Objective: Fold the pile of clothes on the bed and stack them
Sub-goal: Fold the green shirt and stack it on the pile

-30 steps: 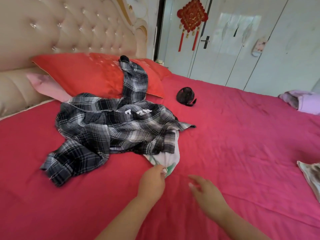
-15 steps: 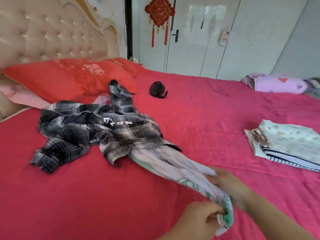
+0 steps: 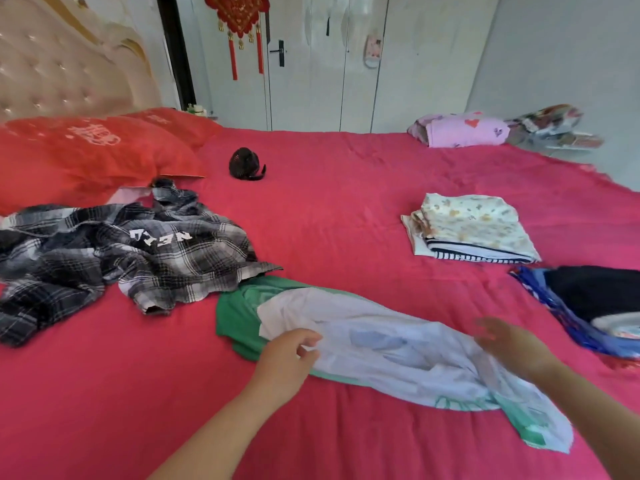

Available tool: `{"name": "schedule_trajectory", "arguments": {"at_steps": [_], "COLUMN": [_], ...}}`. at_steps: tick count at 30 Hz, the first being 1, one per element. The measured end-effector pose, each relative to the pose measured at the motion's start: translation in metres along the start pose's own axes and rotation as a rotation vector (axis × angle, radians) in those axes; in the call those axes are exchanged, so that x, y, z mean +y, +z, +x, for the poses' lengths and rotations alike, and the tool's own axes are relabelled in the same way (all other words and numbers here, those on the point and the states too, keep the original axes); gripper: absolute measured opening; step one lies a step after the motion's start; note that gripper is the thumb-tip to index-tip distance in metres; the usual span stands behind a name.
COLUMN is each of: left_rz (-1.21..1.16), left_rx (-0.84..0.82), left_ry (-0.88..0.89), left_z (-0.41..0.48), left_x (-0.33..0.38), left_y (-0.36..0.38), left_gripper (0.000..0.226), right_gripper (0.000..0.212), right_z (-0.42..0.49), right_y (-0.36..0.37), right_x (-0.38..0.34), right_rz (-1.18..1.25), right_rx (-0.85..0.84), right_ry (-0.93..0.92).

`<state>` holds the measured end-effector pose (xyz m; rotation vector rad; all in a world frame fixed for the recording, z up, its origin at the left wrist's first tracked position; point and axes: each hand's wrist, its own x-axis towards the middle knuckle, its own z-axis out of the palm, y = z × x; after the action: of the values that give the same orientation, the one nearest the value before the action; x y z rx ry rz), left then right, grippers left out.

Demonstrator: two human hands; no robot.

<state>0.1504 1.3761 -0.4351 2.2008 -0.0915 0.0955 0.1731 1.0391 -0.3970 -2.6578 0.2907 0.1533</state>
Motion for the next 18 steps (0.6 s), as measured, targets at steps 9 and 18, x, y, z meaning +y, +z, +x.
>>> {"name": "schedule_trajectory", "arguments": {"at_steps": [9,18], "left_rz": [0.314,0.792], "left_rx": [-0.017,-0.197], "left_ry": [0.089,-0.115], "left_z": [0.047,0.077], "left_x": [0.0,-0.007], "left_y": [0.023,0.037], "left_gripper": [0.032,0.027], "right_gripper": [0.048,0.033], "right_z": [-0.002,0.016], "right_y": [0.067,0.07], "right_x": [-0.022,-0.003], "right_rz": [-0.085,-0.329], "right_rx": [0.035,0.001], "right_ry": [-0.129,-0.209]}}
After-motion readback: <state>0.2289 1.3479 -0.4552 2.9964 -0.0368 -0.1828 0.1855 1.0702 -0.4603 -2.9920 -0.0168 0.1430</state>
